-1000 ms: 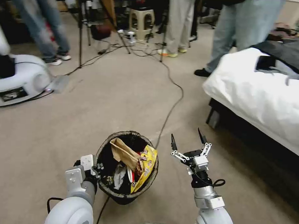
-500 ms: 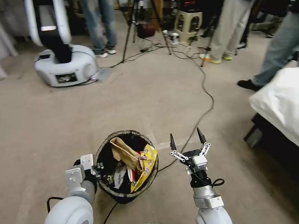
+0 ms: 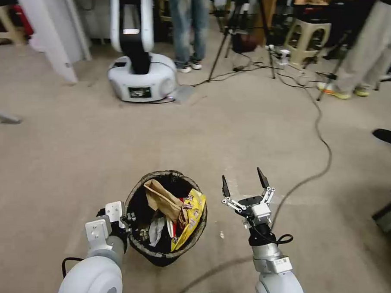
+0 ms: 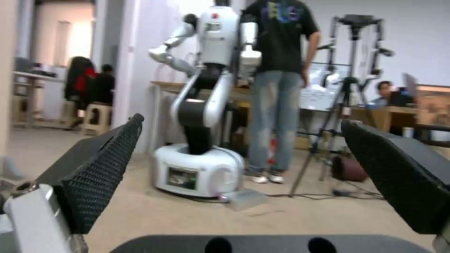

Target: Pick up the trash bin, then pick up the garbage from the floor and place it into the trash bin.

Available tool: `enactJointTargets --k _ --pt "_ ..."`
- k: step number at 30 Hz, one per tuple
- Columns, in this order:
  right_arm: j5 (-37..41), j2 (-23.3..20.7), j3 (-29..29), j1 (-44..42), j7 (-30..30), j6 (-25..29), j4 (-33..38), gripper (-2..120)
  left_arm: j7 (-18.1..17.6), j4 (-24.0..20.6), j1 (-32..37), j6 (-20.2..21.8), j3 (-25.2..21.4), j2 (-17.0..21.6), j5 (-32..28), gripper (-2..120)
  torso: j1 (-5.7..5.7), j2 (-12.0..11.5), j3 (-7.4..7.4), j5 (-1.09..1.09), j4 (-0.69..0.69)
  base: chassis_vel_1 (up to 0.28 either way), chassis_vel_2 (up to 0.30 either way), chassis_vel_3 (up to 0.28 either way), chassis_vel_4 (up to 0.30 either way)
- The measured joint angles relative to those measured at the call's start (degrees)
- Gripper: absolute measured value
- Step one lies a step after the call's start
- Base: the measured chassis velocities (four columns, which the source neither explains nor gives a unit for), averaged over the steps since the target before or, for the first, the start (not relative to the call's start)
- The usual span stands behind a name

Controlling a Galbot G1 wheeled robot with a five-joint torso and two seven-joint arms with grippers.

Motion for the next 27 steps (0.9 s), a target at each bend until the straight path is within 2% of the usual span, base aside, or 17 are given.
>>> enactJointTargets --k 5,19,27 --pt "0.0 0.07 0.12 -0.04 -0.15 0.03 0.13 100 0.06 0.53 -0.01 -0.25 0.2 -0.07 0.29 0 0.0 0.0 0.0 0.0 0.0 0.078 0.092 0.074 0.081" --pt "0.0 0.13 0.23 -0.23 -0.46 0.14 0.35 100 0.16 0.45 0.09 0.43 0.39 0.08 -0.19 0 0.0 0.0 0.0 0.0 -0.01 0.0 0.0 0.0 0.0" --pt "-0.09 0.22 0.06 -0.4 -0.75 0.42 0.34 100 -1.93 0.2 -0.5 2.54 -0.38 0.33 -6.61 0 0.0 0.0 0.0 0.0 -0.01 0.0 0.0 0.0 0.0"
